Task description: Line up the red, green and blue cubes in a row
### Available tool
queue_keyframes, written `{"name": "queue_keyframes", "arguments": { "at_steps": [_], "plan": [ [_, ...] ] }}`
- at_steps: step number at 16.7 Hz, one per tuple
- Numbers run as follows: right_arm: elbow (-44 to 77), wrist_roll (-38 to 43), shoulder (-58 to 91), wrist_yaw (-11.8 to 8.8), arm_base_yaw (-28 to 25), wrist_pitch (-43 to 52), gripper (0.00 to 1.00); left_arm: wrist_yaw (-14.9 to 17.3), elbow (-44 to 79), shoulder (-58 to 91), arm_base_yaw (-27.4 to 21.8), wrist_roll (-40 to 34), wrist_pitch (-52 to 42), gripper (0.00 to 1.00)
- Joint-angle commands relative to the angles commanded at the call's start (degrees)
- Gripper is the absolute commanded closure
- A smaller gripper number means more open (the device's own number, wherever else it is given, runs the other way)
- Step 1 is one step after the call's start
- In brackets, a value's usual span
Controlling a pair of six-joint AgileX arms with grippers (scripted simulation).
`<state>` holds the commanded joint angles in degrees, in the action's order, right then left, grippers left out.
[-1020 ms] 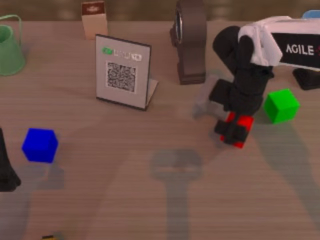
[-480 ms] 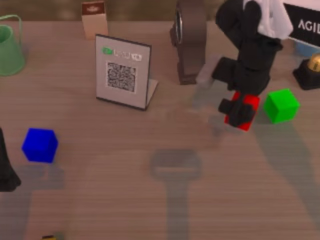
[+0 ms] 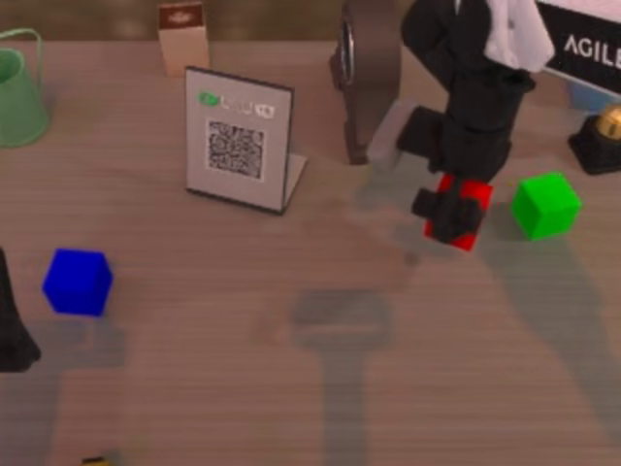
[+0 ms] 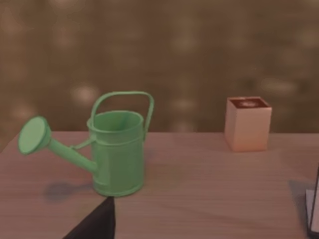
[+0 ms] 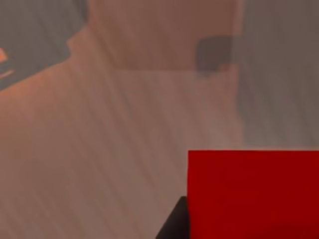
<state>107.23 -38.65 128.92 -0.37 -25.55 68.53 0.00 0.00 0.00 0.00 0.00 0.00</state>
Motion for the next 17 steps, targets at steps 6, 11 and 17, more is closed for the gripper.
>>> {"name": "queue_keyframes", "arguments": {
  "at_steps": [6,11,17],
  "plan": [
    [19.84,0.72,9.92,0.04,-13.62,9.67,1.00,0.00,0.00,0.00,0.00,0.00,0.00,0.00],
    [35.20,1.49,16.98,0.10,-25.09,17.12,1.00,0.00,0.00,0.00,0.00,0.00,0.00,0.00],
    [37.22,1.79,17.83,0.09,-26.94,18.22,1.00,0.00,0.00,0.00,0.00,0.00,0.00,0.00]
  ]
}}
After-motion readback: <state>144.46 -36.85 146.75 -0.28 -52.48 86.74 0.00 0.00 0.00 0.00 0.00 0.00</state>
